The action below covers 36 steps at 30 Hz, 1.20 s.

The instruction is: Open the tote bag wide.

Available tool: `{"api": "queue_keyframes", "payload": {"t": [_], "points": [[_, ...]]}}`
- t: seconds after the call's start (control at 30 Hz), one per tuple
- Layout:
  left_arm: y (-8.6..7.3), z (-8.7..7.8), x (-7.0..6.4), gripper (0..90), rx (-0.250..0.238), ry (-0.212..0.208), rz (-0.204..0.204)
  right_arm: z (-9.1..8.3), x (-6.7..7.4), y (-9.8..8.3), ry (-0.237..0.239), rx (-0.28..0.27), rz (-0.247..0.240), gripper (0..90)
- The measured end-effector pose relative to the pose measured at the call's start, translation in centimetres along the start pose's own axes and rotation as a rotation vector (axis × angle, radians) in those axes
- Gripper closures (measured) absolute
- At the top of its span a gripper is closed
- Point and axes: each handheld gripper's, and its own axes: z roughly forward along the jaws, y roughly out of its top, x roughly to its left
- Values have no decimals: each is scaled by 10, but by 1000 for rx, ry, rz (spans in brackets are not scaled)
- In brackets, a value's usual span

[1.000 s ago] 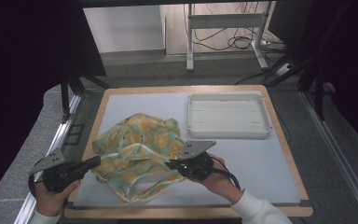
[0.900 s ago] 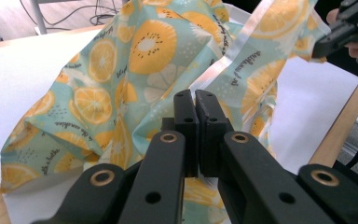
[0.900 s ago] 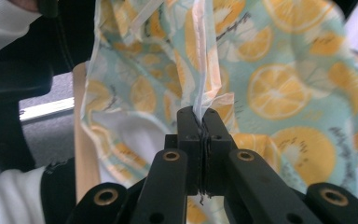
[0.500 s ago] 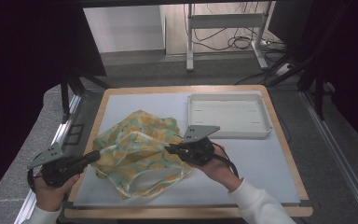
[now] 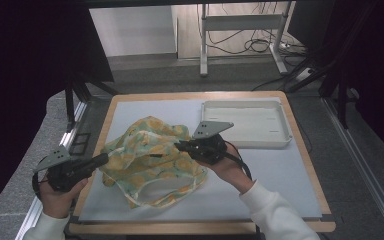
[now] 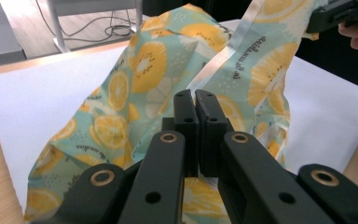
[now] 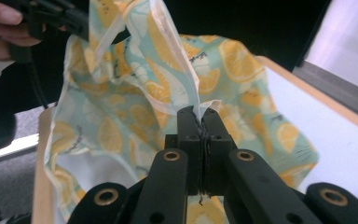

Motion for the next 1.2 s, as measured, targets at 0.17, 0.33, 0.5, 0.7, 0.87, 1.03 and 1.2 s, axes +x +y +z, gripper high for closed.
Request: {"api": "queue_keyframes", "payload": {"t": [0.17, 0.33, 0.5, 0.7, 0.87, 1.03, 1.2], "points": [[7, 6, 0, 890, -11, 4, 6, 4, -11, 12, -28, -8, 1, 880], [13, 9, 0, 890, -18, 5, 8, 10, -18, 18, -43, -13, 5, 880], [18, 12, 2, 890, -25, 5, 4, 14, -24, 19, -52, -17, 19, 880], [21, 16, 3, 890, -25, 11, -1, 18, -28, 20, -55, -14, 23, 880], [24, 18, 6, 889, -30, 20, -2, 21, -33, 23, -64, -18, 29, 881], [28, 20, 10, 889, -31, 35, -5, 25, -40, 27, -78, -27, 42, 880], [30, 26, 18, 890, -31, 55, -23, 33, -48, 31, -93, -29, 54, 880]]}}
